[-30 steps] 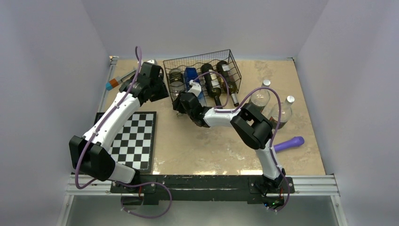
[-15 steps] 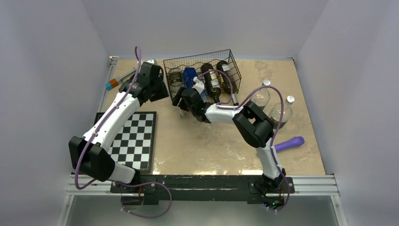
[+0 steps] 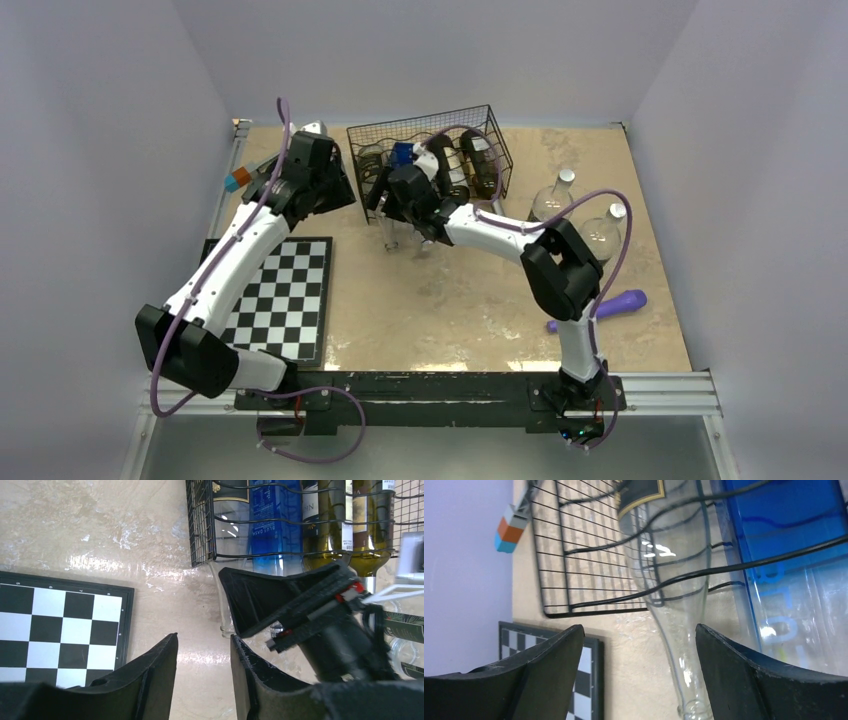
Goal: Put the wine bottle on the wine rack
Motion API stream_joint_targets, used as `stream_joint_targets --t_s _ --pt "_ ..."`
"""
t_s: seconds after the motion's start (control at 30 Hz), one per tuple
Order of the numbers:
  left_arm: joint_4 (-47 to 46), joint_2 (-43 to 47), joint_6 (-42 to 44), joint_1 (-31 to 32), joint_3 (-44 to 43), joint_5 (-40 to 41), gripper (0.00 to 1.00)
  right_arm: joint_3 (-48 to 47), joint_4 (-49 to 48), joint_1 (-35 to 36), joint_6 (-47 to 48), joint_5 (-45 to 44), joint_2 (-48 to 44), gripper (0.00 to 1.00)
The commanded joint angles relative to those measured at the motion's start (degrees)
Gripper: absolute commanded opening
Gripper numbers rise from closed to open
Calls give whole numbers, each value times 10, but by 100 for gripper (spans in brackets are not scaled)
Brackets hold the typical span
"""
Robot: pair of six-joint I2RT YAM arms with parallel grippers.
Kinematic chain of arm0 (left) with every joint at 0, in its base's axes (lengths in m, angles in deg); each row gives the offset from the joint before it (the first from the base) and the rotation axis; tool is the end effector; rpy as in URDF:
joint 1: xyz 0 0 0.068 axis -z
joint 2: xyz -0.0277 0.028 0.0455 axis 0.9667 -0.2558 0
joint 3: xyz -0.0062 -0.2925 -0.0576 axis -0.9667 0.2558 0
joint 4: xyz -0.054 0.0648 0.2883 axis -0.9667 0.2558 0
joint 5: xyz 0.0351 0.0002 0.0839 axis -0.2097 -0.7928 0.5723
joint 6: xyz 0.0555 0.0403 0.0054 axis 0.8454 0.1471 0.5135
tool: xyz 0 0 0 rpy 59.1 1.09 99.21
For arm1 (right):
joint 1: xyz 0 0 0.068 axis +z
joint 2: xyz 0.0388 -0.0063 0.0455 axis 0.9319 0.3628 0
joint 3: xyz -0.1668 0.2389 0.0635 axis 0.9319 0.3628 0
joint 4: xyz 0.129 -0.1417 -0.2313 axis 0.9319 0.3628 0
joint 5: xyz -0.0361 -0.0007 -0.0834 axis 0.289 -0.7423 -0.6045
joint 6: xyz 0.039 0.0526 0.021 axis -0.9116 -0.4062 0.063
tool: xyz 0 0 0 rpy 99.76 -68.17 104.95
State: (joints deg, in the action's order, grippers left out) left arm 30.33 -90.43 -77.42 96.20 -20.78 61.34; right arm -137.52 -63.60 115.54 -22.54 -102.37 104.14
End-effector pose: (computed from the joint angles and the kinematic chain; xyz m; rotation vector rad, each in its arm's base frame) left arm 0.3237 -0.1139 0.3618 -0.4103 2.3215 -0.2911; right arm 0.3794 0.3807 0.2138 0.3137 2.1412 0.7483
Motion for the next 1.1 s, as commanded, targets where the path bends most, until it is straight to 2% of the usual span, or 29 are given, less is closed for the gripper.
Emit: stream_joint_targets --t_s 0.0,0.1,0.2,0.3,0.4,0.57,0.73,0.83,0.93,1.07 --pt "-19 34 15 -4 -6 21 49 -54 56 -3 45 -8 -67 87" --pt "-26 54 21 -4 -9 27 52 -92 143 -3 87 -17 -94 91" --pt "-36 76 29 -4 -12 32 60 -124 225 -5 155 -71 -139 98" --pt "-55 98 53 -4 -10 33 81 -145 306 -19 226 -107 -188 99" --pt "-79 115 92 -4 -13 29 98 -162 394 -49 289 -114 -239 99" --pt "-95 123 142 -4 -29 11 99 -148 502 -117 339 -113 -327 99" --pt "-105 122 179 -4 -43 -36 99 -150 585 -203 345 -106 -373 99" --pt "-113 122 181 -4 -39 -53 99 -159 626 -247 344 -97 -366 98" --pt "-124 121 176 -4 -28 -67 99 -187 691 -280 304 -100 -331 96" --pt "-130 118 165 -4 -17 -75 99 -179 710 -318 274 -72 -293 94"
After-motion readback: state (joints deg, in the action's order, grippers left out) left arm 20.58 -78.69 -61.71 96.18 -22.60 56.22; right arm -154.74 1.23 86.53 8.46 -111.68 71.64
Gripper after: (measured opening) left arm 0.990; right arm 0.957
